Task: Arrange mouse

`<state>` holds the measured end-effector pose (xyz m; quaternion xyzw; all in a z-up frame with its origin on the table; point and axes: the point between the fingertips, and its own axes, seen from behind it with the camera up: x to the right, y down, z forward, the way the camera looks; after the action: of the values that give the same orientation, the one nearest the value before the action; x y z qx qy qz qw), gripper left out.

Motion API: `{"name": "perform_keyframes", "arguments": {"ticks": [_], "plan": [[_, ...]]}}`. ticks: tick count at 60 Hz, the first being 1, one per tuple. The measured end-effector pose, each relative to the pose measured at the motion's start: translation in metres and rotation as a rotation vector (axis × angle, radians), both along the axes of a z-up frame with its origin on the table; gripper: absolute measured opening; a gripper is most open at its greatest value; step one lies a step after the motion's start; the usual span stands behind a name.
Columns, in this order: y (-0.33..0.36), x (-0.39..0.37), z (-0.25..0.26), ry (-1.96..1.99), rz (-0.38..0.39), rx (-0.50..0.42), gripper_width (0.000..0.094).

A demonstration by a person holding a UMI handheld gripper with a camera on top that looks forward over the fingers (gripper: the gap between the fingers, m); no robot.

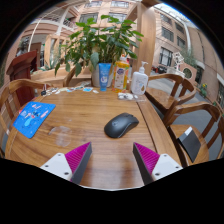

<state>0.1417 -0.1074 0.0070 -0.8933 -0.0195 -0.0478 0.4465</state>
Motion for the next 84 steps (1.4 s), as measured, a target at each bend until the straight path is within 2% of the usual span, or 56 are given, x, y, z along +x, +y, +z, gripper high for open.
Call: {"name": "perform_keyframes", "arguments": {"ticks": [24, 32, 36, 44, 56, 63, 71, 77, 84], "plan": [[0.109, 0.007, -0.014, 0.041, -0.062, -0.002, 0.0867], [0.136, 0.006, -0.014, 0.054, -0.088, 0.001, 0.0841], [0.148, 0.01, -0.015, 0.06, -0.117, -0.001, 0.0759], [0.16, 0.018, -0.02, 0.076, -0.199, -0.025, 0.0524], [0.166, 0.019, -0.018, 0.081, -0.21, -0.001, 0.0382], [0.161, 0.021, -0.014, 0.062, -0.206, 0.003, 0.0372], [0.153, 0.025, 0.043, 0.051, -0.215, 0.097, 0.0375], [0.146, 0.017, 0.125, 0.07, -0.207, 0.233, 0.0375], [0.134, -0.025, 0.23, 0.105, -0.141, 0.4, 0.0375]]}}
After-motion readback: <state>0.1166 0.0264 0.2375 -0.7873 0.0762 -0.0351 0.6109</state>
